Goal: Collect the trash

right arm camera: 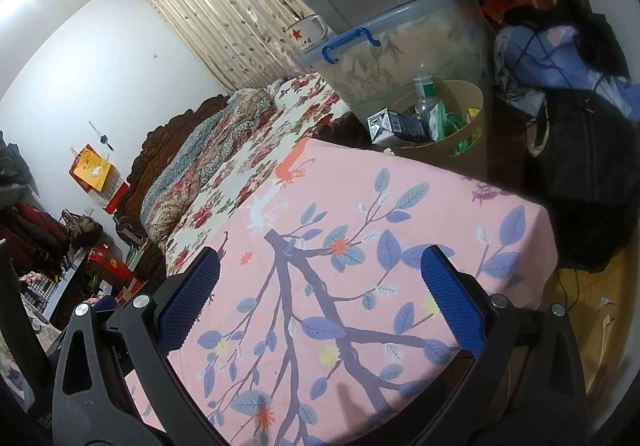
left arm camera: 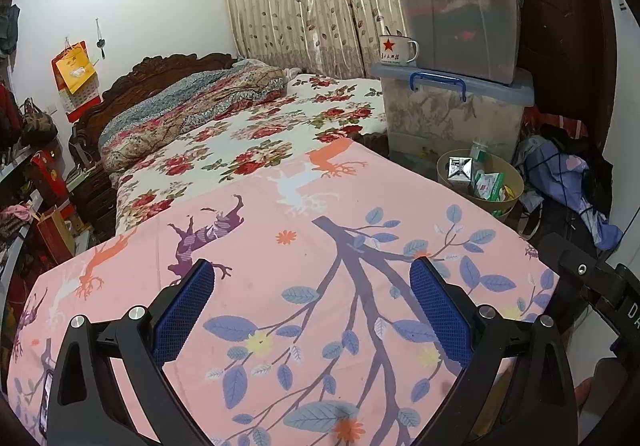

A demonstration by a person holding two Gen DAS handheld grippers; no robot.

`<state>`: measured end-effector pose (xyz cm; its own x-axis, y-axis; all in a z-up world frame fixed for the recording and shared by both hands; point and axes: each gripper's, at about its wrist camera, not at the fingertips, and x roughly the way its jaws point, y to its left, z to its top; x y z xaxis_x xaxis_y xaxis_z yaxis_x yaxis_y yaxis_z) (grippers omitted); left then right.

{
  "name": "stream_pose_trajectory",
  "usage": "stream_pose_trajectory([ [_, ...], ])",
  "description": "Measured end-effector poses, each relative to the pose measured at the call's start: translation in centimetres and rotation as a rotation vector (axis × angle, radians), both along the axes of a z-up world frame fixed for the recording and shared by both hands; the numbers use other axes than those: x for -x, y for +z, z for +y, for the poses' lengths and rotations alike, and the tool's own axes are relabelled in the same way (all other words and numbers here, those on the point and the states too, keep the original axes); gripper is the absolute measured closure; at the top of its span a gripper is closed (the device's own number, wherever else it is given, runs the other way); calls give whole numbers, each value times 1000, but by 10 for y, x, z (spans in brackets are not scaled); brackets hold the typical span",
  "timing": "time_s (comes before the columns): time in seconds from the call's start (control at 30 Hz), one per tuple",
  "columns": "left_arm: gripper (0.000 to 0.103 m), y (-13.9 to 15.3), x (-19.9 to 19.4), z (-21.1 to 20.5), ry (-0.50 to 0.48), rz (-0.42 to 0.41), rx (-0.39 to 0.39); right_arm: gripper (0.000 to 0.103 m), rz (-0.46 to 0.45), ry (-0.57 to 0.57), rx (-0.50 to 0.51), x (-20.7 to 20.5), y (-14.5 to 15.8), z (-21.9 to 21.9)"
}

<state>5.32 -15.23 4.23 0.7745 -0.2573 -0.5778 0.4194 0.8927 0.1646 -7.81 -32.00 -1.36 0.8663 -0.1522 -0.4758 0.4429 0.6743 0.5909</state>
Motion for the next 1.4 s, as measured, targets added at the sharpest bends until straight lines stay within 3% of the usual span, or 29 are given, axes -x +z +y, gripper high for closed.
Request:
stream_pose_trajectory([
  [1.4,9,-12,-6,0,-9,56,-8,4,8,3,-10,0,-10,3],
])
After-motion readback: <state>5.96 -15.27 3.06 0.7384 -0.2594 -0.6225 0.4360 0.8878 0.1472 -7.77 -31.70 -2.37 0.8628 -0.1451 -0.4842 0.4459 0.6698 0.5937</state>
